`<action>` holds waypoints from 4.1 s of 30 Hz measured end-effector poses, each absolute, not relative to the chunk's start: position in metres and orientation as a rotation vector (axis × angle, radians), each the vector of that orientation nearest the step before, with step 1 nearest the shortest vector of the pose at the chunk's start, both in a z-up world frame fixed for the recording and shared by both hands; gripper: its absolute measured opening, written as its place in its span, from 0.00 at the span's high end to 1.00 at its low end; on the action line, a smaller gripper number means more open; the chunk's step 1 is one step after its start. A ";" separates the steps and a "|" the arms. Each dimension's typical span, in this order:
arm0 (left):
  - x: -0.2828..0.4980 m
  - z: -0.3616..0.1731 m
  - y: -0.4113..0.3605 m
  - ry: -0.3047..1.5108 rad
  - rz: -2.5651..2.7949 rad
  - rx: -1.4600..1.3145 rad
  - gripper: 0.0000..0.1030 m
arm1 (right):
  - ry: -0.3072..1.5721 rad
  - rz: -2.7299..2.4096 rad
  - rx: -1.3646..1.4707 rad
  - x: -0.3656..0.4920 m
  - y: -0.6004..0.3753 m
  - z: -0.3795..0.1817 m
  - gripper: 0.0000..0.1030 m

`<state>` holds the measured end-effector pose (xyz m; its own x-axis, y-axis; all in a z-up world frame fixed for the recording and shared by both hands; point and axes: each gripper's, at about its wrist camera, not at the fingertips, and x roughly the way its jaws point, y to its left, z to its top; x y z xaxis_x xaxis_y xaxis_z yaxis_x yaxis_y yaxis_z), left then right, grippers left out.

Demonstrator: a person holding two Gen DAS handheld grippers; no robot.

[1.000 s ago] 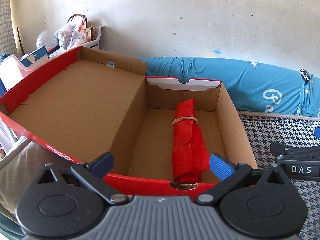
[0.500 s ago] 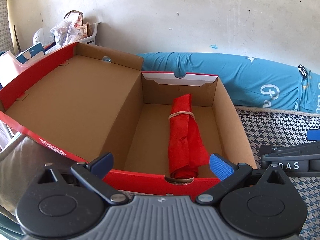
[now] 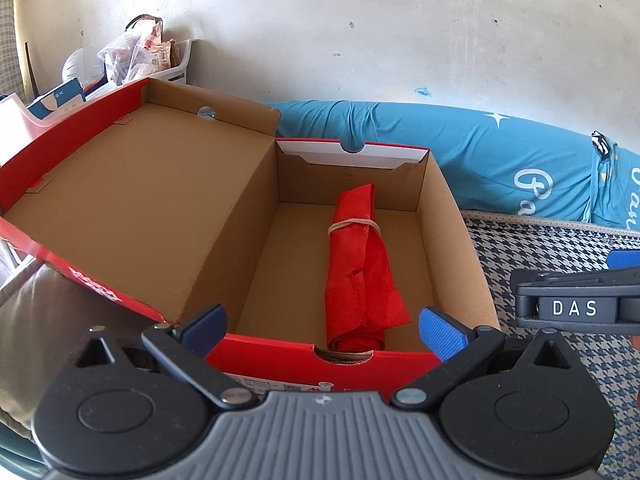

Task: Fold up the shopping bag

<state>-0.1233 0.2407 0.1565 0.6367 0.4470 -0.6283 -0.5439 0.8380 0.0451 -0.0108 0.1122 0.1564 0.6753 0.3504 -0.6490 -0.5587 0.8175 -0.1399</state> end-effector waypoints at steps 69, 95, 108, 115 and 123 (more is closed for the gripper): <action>-0.112 0.141 0.220 0.748 0.506 -0.170 0.00 | 0.664 0.575 -0.335 -0.013 0.123 0.155 0.00; -0.110 0.139 0.217 0.763 0.503 -0.180 0.00 | 0.662 0.582 -0.340 -0.013 0.124 0.155 0.00; -0.111 0.139 0.228 0.759 0.534 -0.197 0.00 | 0.698 0.606 -0.315 -0.011 0.122 0.156 0.00; -0.112 0.140 0.232 0.752 0.541 -0.195 0.00 | 0.732 0.579 -0.292 -0.003 0.116 0.154 0.00; -0.111 0.141 0.227 0.751 0.525 -0.192 0.00 | 0.733 0.587 -0.287 -0.002 0.116 0.153 0.00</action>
<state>-0.1108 0.2272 0.1409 0.6100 0.3846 -0.6928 -0.5185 0.8549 0.0181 -0.0024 0.1155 0.1528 0.5935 0.4003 -0.6982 -0.5940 0.8032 -0.0445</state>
